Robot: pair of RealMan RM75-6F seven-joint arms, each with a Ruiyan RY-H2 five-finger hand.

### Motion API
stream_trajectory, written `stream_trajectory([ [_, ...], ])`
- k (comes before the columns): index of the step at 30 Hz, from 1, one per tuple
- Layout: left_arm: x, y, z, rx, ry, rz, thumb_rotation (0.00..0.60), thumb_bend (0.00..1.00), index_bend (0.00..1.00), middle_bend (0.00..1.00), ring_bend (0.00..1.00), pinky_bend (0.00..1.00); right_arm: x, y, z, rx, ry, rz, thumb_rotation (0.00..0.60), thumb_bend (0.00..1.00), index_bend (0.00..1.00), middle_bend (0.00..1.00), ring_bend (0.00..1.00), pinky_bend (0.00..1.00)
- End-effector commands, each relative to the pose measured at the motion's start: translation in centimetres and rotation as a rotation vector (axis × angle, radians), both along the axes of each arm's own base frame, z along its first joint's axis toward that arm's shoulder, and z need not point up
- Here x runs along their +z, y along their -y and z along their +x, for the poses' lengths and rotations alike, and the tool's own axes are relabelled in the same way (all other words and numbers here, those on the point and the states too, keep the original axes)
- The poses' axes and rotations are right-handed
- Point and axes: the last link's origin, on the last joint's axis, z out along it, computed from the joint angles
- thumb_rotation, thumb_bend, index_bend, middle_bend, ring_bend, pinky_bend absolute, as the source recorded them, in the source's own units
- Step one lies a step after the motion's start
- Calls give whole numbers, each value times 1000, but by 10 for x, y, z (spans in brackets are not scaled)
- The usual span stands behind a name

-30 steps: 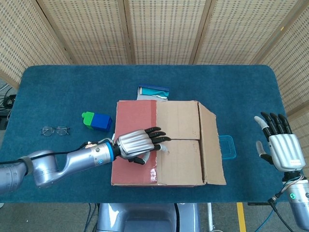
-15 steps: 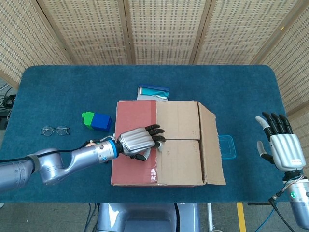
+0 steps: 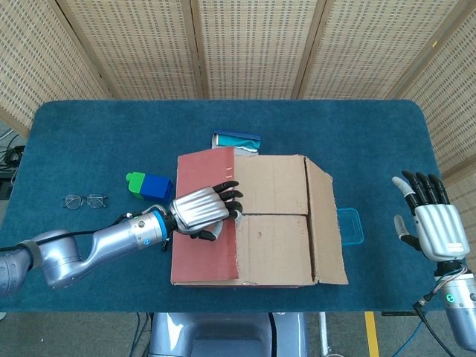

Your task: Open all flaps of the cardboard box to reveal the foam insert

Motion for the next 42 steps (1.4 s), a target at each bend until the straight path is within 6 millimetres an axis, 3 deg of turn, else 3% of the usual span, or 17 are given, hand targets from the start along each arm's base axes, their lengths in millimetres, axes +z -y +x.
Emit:
stream_trajectory([
  [1, 20, 2, -4, -6, 7, 38, 281, 1000, 359, 286, 113, 0, 0, 2, 0, 1, 2, 3, 600, 517, 113, 73, 0, 40],
  [16, 82, 10, -27, 18, 25, 161, 281, 1000, 359, 300, 127, 0, 1, 5, 2, 5, 5, 3, 600, 517, 113, 74, 0, 40],
  [28, 135, 21, -72, 98, 10, 272, 281, 1000, 359, 305, 130, 0, 0, 5, 8, 13, 7, 16, 600, 517, 113, 73, 0, 40],
  [35, 154, 29, -96, 148, -18, 306, 281, 979, 359, 305, 130, 0, -1, 6, 11, 19, 11, 19, 600, 517, 113, 73, 0, 40],
  [42, 161, 32, -117, 218, -72, 314, 282, 905, 359, 308, 133, 0, -2, 6, 12, 18, 14, 20, 600, 517, 113, 73, 0, 40],
])
